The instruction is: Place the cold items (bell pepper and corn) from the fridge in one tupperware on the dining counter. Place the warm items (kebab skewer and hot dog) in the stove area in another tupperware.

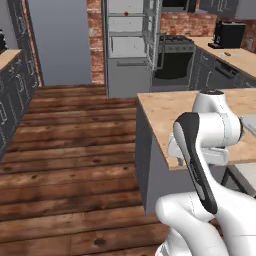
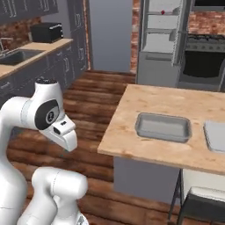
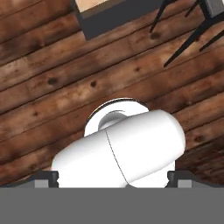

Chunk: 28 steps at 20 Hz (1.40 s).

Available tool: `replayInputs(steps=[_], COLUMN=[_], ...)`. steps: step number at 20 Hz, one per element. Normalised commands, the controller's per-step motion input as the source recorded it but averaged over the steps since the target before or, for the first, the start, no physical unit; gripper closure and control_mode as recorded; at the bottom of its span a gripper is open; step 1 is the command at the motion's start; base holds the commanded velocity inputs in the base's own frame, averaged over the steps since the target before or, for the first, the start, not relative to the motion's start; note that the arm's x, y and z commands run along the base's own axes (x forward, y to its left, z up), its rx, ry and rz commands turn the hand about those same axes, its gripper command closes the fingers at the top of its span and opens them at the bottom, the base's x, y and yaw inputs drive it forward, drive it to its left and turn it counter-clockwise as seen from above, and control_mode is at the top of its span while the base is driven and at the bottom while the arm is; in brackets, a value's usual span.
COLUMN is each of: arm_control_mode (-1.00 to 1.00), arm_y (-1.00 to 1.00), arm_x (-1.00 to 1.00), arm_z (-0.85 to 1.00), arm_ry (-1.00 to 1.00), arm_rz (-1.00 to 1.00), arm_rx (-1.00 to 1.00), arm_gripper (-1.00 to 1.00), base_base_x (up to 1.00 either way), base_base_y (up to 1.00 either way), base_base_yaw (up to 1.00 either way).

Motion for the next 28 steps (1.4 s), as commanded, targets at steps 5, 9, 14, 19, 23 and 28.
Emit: replayInputs(steps=[5, 9, 14, 19, 23, 28], arm_control_mode=[1.00, 1.00, 1.00, 1.00, 1.00, 1.00], arm_y=[0.00, 0.00, 0.00, 0.00, 0.00, 0.00], arm_x=[0.00, 0.00, 0.00, 0.00, 0.00, 0.00], arm_z=[0.00, 0.00, 0.00, 0.00, 0.00, 0.00], arm_ry=[0.00, 0.00, 0.00, 0.00, 0.00, 0.00], arm_rz=[0.00, 0.00, 0.00, 0.00, 0.00, 0.00], arm_rx=[0.00, 0.00, 0.00, 0.00, 0.00, 0.00], arm_gripper=[-1.00, -1.00, -1.00, -1.00, -1.00, -1.00], base_base_x=[0.68, 0.66, 0.68, 0.83, 0.85, 0.80], base_base_y=[1.00, 1.00, 1.00, 1.00, 1.00, 1.00], base_base_yaw=[-0.83, -0.72, -0.43, -0.08, -0.16, -0.26])
